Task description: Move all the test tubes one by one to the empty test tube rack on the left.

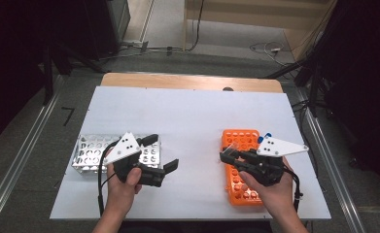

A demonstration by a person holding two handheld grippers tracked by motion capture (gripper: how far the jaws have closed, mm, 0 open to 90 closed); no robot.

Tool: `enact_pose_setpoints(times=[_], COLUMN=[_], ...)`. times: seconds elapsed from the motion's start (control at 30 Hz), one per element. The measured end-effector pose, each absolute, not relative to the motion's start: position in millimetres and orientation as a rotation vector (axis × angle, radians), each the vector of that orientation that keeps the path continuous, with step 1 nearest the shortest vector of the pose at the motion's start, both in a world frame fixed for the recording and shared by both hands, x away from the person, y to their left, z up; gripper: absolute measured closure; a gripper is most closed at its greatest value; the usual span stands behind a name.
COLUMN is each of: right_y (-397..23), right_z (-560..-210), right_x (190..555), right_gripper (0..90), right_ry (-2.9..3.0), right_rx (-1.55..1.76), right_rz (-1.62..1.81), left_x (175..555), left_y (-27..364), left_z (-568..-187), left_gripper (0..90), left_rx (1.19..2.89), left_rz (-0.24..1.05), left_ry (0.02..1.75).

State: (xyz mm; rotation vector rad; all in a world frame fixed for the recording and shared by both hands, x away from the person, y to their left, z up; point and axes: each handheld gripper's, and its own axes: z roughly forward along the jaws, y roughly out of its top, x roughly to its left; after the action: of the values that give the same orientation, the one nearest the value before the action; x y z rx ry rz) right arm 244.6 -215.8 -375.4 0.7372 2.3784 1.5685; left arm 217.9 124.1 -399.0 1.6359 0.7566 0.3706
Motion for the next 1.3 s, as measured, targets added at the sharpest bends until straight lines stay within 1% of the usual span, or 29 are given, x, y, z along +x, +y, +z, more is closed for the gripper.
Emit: enact_pose_setpoints(times=[0.23,0.4,0.5,0.57,0.6,0.63,0.7,0.73,0.83,0.87,1.07,1.3], right_y=[-197.7,-183.4,-176.2,-171.8,-168.3,-168.3,-163.7,-163.7,-158.0,-158.0,-152.8,-153.4], right_z=[-385.3,-394.8,-398.6,-401.1,-403.3,-403.3,-406.0,-406.0,-408.2,-408.2,-410.1,-410.0], right_x=[241.7,238.9,236.2,234.9,233.7,233.7,232.3,232.3,229.9,229.9,227.5,228.0], right_gripper=[74.0,74.0,74.0,74.0,74.0,74.0,74.0,74.0,74.0,74.0,74.0,74.0], right_ry=[2.437,2.484,2.507,2.52,2.537,2.537,2.556,2.556,2.578,2.578,2.599,2.607], right_rx=[0.702,0.674,0.656,0.647,0.639,0.639,0.627,0.627,0.613,0.613,0.593,0.602], right_rz=[1.535,1.495,1.473,1.467,1.458,1.458,1.449,1.449,1.439,1.439,1.427,1.43], left_x=[217.7,212.5,209.4,207.2,206.7,206.2,205.9,205.8,205.1,205.0,204.0,202.6], left_y=[106.3,92.8,85.0,79.1,76.4,73.8,69.3,67.5,62.5,61.4,59.0,55.1], left_z=[-397.6,-394.1,-391.5,-390.7,-390.8,-391.2,-392.8,-393.7,-395.0,-395.2,-395.9,-397.4], left_gripper=[5.0,18.4,31.8,38.1,43.6,43.6,49.8,49.8,56.8,56.8,67.1,72.3], left_rx=[1.658,1.683,1.7,1.72,1.728,1.74,1.759,1.768,1.787,1.788,1.802,1.823], left_rz=[0.305,0.299,0.271,0.259,0.255,0.252,0.249,0.243,0.247,0.25,0.276,0.298], left_ry=[0.731,0.723,0.683,0.658,0.648,0.644,0.636,0.627,0.618,0.62,0.618,0.61])
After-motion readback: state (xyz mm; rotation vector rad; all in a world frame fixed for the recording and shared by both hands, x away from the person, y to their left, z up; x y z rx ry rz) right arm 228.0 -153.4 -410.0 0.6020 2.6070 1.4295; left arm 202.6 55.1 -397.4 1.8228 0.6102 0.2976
